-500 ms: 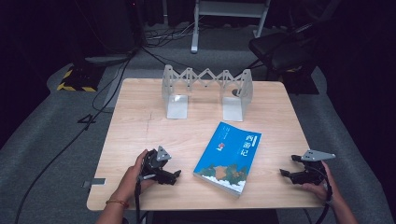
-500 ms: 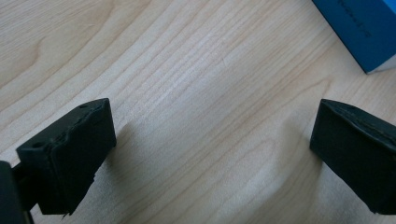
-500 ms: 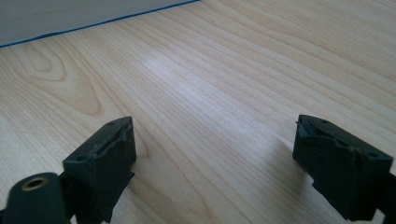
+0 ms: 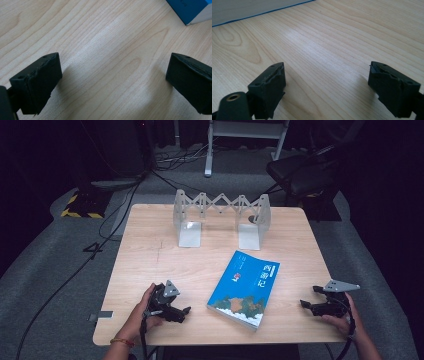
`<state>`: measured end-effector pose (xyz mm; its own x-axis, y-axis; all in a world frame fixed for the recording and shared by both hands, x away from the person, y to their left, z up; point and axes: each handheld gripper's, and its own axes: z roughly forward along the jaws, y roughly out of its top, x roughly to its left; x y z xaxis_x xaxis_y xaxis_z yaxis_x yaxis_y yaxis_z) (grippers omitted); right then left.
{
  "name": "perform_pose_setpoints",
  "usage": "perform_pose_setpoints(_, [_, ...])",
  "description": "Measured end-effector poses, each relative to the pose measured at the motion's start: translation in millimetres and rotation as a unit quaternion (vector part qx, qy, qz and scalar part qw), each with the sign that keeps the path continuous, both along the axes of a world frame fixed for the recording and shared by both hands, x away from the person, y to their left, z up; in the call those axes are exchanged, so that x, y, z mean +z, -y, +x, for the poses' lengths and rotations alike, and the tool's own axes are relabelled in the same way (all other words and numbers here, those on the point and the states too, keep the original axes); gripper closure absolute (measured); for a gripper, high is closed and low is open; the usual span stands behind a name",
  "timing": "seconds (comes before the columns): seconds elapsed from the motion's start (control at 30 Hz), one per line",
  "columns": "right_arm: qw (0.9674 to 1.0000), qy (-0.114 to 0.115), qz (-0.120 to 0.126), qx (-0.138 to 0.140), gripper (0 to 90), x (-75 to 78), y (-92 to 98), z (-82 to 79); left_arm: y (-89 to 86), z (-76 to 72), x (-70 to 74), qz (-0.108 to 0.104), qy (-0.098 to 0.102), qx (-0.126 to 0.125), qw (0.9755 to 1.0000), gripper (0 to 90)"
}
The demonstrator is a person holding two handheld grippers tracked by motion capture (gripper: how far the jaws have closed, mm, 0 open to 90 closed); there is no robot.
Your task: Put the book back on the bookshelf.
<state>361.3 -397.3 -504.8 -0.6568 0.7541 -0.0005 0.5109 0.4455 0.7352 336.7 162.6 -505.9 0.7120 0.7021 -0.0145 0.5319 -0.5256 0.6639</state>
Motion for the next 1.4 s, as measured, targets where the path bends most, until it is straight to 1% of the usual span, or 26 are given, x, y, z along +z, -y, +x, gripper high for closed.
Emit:
perform_pose_setpoints(0.07, [1.0,0.0,0.0,0.0,15.1,0.0,0.0,0.0,-0.4,-0.5,0.0,-0.001,-0.002,-0.004,1.0,0.8])
perform_pose_setpoints(0.17, [1.0,0.001,0.0,-0.001,15.2,0.0,0.2,0.1,-1.9,-1.0,0.4,0.002,-0.001,-0.017,0.9998,0.8])
perform_pose_setpoints(0.23, [1.0,0.0,0.001,-0.004,15.2,0.0,0.4,-0.3,-1.7,-1.4,0.3,0.002,-0.002,-0.017,0.9999,0.8])
perform_pose_setpoints(0.3, [1.0,0.001,0.001,-0.004,15.3,0.0,0.4,-0.2,-1.0,-2.5,0.1,0.001,0.0,-0.021,0.9998,0.8])
perform_pose_setpoints(0.37, [1.0,0.0,0.001,-0.004,15.5,0.0,0.6,-0.2,0.2,-4.3,0.0,0.001,0.001,-0.032,0.9995,0.8])
perform_pose_setpoints(0.97, [1.0,-0.001,-0.001,-0.005,15.6,0.4,-0.6,0.2,1.8,-4.9,0.2,0.001,-0.002,-0.032,0.9995,0.7])
perform_pose_setpoints(1.07, [0.9999,-0.006,-0.012,0.006,21.4,4.5,-8.3,2.8,4.6,-5.0,0.0,0.0,-0.002,-0.038,0.9993,0.6])
perform_pose_setpoints(1.13, [0.9995,-0.004,-0.024,0.022,21.1,8.4,-17.9,4.6,7.2,-5.2,0.1,0.0,-0.002,-0.041,0.9992,0.4])
perform_pose_setpoints(1.2, [0.9983,-0.005,-0.032,0.048,21.7,11.7,-28.9,7.1,9.4,-5.6,0.0,0.0,-0.002,-0.043,0.9991,0.4])
perform_pose_setpoints(1.3, [0.9965,-0.006,-0.046,0.07,22.5,14.8,-45.6,13.3,12.9,-6.7,0.1,0.0,-0.003,-0.042,0.9991,0.4])
perform_pose_setpoints(1.37, [0.9957,-0.008,-0.05,0.078,23.2,17.6,-57.1,18.1,14.9,-6.9,0.1,0.0,-0.002,-0.043,0.9991,0.4])
perform_pose_setpoints(1.4, [0.9949,-0.008,-0.05,0.087,23.2,19.8,-64.3,20.9,15.5,-7.1,0.1,0.0,-0.002,-0.044,0.999,0.4])
